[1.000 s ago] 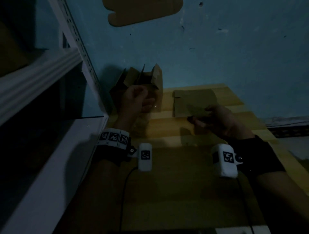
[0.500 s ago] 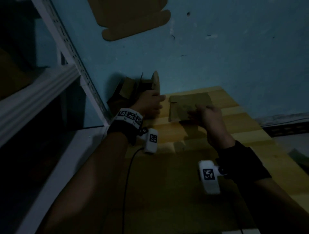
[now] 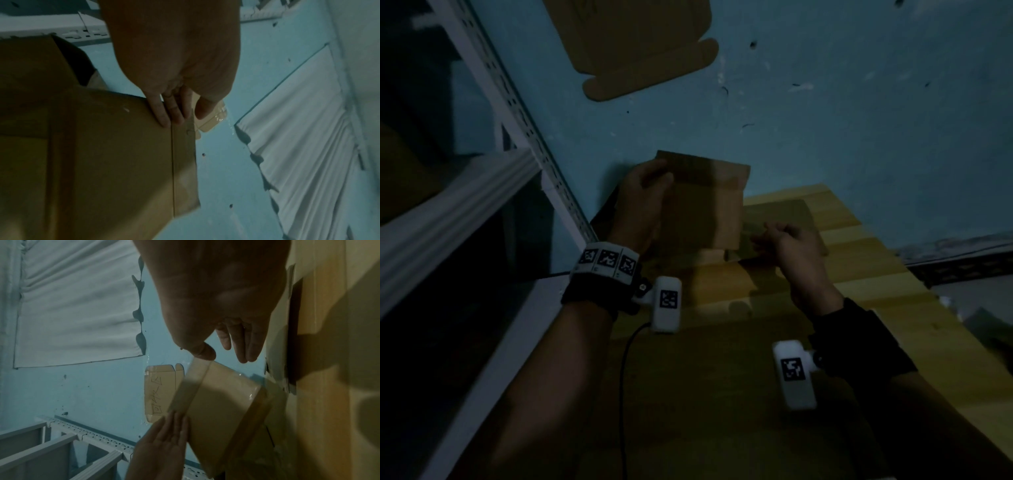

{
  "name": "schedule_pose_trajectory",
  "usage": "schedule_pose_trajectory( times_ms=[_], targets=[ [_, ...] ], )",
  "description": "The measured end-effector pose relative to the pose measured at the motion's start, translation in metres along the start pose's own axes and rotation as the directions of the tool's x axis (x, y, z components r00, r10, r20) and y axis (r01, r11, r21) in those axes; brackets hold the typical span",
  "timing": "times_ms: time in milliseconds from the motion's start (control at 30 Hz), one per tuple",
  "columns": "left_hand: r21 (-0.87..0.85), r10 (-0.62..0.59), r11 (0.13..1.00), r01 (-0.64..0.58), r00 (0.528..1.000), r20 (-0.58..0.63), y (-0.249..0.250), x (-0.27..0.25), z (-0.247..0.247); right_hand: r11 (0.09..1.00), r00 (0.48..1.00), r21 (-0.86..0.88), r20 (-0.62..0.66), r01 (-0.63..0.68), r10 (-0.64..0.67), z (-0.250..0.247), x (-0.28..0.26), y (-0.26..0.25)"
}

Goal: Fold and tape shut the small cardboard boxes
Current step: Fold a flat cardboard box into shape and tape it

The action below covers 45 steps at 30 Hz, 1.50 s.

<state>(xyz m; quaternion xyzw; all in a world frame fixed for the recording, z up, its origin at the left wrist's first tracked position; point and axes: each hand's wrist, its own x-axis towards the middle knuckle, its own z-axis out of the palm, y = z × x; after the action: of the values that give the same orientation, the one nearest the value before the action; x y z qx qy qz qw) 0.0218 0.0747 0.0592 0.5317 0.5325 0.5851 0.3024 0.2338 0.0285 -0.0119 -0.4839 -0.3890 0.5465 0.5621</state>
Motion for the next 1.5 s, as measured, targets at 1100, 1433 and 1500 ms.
schedule_pose_trajectory(
  times_ms=[1100,1433,1500],
  targets=[
    [-0.317,-0.300,0.871,0.375,0.918,0.261,-0.041,-0.093,-0.010,0.996,0.951,-0.071,0.300,-0.053,0.072,-0.022,-0.009,-0.010],
    [-0.407,-0.337,0.822,0.398,0.916,0.216,-0.046,-0.091,-0.019,0.963,0.928,-0.237,0.372,0.129,-0.033,-0.011,-0.012,-0.001],
    [-0.410,-0.347,0.817,0.407,0.913,0.215,-0.046,-0.089,-0.019,0.956,0.927,-0.253,0.371,0.150,-0.047,-0.009,-0.011,0.000]
  ],
)
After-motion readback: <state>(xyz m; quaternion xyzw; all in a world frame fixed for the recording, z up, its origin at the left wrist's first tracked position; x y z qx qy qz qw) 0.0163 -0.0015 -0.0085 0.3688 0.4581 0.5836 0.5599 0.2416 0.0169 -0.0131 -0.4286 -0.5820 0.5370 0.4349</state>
